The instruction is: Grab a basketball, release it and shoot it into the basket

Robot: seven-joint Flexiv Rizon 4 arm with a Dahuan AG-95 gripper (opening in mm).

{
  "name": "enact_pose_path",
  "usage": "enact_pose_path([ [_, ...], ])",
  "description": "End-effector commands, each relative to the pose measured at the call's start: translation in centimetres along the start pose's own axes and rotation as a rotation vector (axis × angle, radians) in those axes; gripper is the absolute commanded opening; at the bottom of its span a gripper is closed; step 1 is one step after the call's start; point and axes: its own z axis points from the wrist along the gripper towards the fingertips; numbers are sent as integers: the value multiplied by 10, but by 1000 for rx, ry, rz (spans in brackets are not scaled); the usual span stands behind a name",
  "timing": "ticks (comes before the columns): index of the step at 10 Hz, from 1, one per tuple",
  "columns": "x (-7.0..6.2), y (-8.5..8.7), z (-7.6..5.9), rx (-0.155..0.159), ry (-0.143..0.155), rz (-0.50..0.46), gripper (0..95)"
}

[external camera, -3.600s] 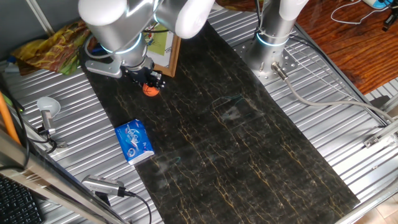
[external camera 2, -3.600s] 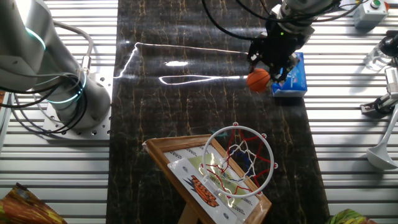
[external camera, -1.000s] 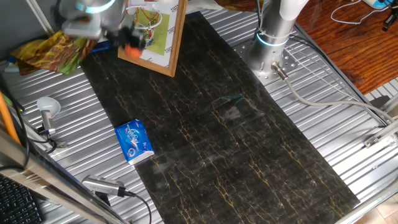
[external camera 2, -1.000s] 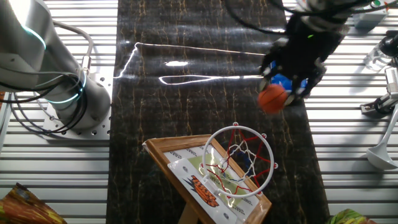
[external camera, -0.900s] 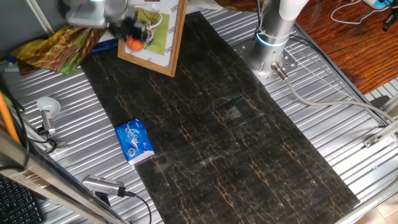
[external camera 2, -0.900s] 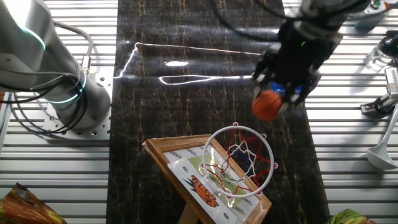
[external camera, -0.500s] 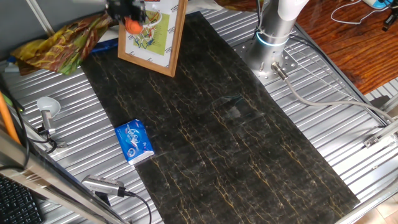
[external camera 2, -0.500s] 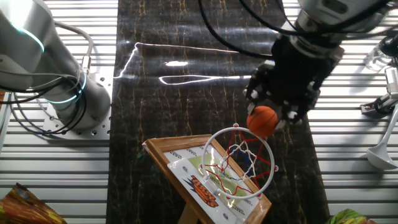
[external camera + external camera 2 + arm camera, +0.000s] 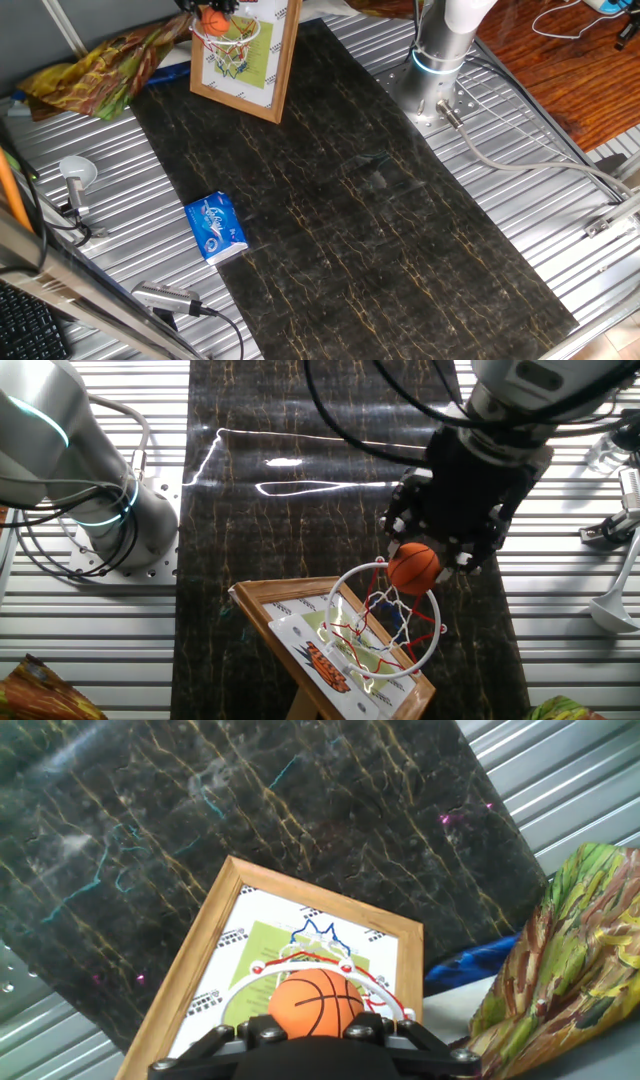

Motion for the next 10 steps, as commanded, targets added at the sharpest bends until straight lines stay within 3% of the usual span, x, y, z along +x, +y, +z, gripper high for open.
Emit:
enact_pose_path([
  [1,3,0,8,6,-6,-9,0],
  [4,7,-2,33,21,-30,-30,0],
  [10,8,-4,61,43,-52,-38,0],
])
